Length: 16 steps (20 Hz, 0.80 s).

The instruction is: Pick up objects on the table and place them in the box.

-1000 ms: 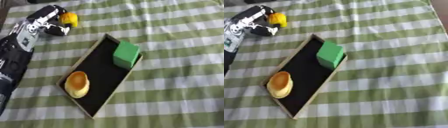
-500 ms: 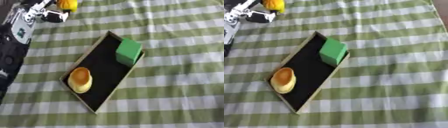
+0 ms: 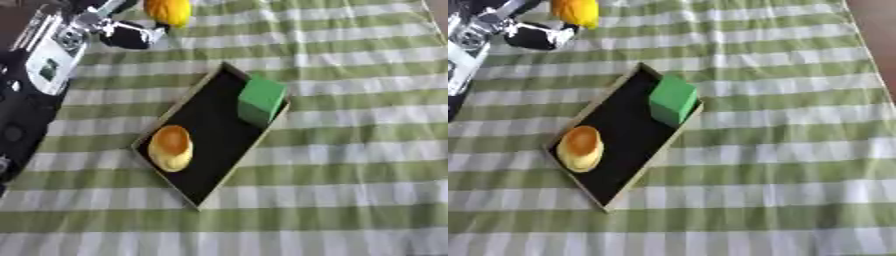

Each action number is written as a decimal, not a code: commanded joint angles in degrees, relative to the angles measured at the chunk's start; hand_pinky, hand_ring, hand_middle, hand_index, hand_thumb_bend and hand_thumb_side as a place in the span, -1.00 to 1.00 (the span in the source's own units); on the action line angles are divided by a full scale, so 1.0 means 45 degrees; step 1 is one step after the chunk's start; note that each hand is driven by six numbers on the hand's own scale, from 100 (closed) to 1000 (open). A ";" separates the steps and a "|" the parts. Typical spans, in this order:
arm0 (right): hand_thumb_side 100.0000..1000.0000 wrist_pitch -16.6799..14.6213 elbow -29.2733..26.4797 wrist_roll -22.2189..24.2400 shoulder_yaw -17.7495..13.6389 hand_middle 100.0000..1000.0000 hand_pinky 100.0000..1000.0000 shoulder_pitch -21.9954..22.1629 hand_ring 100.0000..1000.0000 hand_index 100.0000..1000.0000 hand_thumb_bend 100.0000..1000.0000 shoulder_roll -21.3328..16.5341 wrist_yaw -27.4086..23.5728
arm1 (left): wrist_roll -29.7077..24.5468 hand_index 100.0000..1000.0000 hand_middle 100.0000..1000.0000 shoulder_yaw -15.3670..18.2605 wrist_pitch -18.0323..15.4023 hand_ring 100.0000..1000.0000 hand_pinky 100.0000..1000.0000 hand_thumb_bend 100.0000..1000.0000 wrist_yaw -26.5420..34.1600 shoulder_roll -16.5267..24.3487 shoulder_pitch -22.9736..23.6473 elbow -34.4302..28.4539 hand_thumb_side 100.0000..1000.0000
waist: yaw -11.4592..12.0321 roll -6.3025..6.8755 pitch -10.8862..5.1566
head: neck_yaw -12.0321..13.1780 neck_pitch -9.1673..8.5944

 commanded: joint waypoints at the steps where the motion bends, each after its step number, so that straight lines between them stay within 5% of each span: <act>1: -0.10 -0.0133 -0.0186 -0.0074 -0.0192 0.12 0.71 0.0013 0.72 0.44 -1.00 -0.0507 0.0039 | -0.0422 0.04 -0.03 -0.0354 -0.0485 0.18 0.14 -1.00 0.0315 -0.0309 0.0374 -0.1143 -0.91 | 0.0083 -0.0090 -0.0414 | -0.0082 0.0140; 9: -0.09 -0.0295 -0.0186 -0.0202 -0.0271 0.13 0.71 0.0106 0.72 0.44 -1.00 -0.0481 0.0058 | -0.1934 0.04 -0.02 -0.0338 0.0792 0.17 0.12 -1.00 0.0144 -0.0536 0.2606 -0.3426 -0.77 | 0.0176 -0.0216 -0.0496 | -0.0147 0.0068; 16: -0.09 -0.0276 -0.0186 -0.0237 -0.0254 0.12 0.70 0.0126 0.72 0.43 -1.00 -0.0338 0.0089 | -0.3254 0.09 0.00 -0.0613 0.2089 0.18 0.12 -1.00 0.0101 -0.0869 0.3163 -0.3836 -0.75 | 0.0150 -0.0275 -0.0433 | -0.0140 0.0006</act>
